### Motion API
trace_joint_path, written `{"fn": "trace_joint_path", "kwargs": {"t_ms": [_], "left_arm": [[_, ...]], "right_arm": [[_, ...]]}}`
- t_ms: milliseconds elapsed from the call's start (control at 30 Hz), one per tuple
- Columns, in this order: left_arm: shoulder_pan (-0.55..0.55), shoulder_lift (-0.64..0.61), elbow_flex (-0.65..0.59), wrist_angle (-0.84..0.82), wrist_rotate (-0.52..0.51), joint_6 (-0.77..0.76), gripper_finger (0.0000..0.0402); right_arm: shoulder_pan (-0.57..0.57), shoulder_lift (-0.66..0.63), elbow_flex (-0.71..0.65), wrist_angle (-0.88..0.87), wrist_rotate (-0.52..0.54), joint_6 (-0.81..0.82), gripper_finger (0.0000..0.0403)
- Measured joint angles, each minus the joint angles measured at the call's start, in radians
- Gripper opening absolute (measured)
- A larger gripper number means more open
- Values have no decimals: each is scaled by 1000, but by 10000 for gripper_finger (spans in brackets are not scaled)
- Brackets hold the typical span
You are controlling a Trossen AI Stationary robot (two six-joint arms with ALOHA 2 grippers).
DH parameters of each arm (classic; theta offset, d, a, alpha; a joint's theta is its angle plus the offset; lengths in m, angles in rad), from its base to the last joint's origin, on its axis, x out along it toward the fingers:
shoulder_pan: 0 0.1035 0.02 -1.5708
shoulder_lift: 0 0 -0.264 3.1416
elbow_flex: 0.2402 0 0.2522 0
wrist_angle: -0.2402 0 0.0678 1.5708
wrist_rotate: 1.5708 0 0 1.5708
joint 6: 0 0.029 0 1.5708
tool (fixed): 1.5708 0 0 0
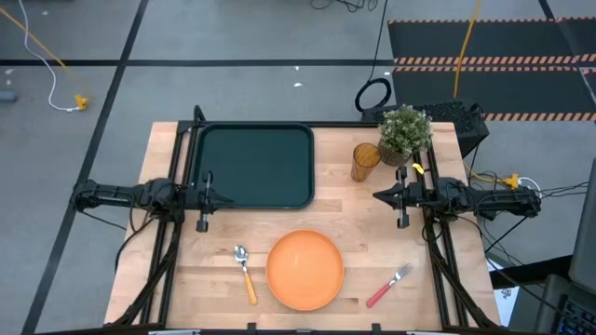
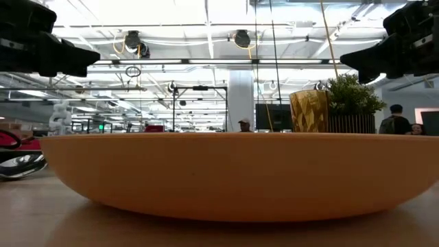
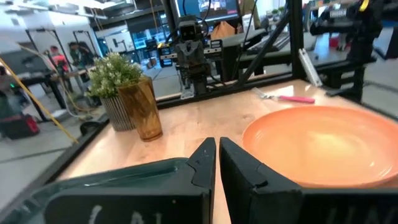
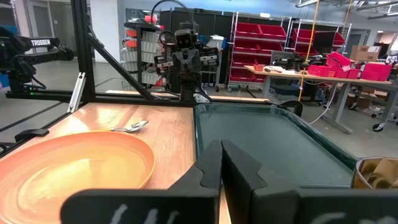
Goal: Pick and place plate/cup/fork/spoon on tray
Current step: Put the yellow cup on the top right of the black serving tray
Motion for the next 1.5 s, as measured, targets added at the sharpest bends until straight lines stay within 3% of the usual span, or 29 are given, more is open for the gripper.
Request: {"fn": "trace_joint_path", "kwargs": {"t_ms": [400, 533, 633, 867, 1233, 1500], "left_arm": [[0, 0, -1, 154, -16, -10, 26], [0, 2, 4, 299, -136, -133, 26], [1, 25, 52, 319, -247, -167, 26], [1, 195, 291, 309, -322, -105, 26], [4, 586, 744, 289, -367, -169, 26], [60, 812, 1068, 46, -383, -271, 26]], "right_arm": [[0, 0, 0, 0, 0, 0, 0], [0, 0, 0, 0, 0, 0, 0], [0, 0, 0, 0, 0, 0, 0], [0, 0, 0, 0, 0, 0, 0], [0, 0, 0, 7, 1, 0, 0], [0, 0, 0, 17, 2, 0, 0]]}}
